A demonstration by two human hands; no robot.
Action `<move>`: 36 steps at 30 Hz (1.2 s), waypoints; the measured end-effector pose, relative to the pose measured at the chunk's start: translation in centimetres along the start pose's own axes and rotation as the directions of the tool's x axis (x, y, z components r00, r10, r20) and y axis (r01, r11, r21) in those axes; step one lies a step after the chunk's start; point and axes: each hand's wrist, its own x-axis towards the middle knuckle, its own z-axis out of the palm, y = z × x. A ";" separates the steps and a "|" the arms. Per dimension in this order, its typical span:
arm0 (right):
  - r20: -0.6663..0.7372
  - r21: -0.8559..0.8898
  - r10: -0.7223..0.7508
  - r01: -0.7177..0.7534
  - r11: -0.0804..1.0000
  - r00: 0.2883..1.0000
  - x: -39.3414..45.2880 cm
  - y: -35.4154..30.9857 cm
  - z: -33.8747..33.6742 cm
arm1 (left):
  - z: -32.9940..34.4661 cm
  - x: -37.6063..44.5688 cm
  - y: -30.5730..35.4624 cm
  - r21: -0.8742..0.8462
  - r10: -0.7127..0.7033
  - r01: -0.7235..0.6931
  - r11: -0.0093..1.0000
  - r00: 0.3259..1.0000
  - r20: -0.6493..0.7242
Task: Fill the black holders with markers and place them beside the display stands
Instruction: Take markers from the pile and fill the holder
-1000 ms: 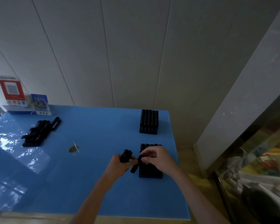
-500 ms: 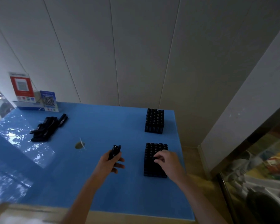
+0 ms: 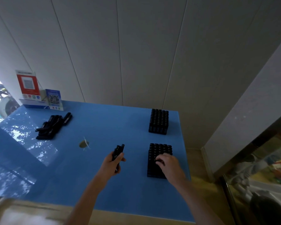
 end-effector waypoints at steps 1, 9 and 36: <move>0.002 -0.004 0.001 -0.001 1.000 1.000 0.0 0.0 -0.1 | 0.0 0.1 -0.1 -0.002 -0.008 0.008 1.000 1.000 0.001; -0.012 0.055 0.049 -0.048 0.997 0.999 0.0 -0.1 -1.3 | 1.3 -0.3 0.5 -0.008 0.029 -0.028 1.000 0.994 0.108; 0.185 0.703 0.151 -0.238 0.670 0.971 1.1 -3.4 -4.9 | 6.0 -0.9 1.7 0.146 0.050 -0.088 0.985 0.967 0.249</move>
